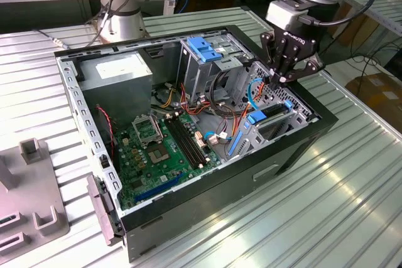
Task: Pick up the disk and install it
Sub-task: 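Insert the first disk wire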
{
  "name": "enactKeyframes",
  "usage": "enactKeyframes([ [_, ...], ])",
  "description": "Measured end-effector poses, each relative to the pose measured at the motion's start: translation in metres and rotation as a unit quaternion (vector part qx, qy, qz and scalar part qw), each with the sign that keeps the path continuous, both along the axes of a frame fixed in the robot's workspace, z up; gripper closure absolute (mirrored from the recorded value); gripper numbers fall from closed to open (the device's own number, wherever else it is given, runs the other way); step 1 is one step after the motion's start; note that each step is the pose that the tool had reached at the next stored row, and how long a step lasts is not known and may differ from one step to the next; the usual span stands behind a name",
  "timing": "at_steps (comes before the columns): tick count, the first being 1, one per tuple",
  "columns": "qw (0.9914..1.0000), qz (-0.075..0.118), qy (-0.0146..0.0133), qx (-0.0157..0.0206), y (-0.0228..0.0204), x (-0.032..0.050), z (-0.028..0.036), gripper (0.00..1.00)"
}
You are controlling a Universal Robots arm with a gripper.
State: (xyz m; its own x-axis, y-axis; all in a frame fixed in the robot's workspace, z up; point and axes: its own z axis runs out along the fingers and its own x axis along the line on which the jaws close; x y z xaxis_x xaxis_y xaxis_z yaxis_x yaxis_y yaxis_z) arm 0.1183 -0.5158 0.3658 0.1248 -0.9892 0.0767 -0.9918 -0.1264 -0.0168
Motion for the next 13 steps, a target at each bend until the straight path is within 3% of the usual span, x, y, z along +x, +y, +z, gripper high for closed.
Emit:
enactKeyframes([
  [4,0.99995,0.01,0.0,-0.0001,0.0,0.0075,0.0012,0.9],
  [13,0.99924,0.039,0.0,0.0,0.0,0.0152,0.0035,0.9],
])
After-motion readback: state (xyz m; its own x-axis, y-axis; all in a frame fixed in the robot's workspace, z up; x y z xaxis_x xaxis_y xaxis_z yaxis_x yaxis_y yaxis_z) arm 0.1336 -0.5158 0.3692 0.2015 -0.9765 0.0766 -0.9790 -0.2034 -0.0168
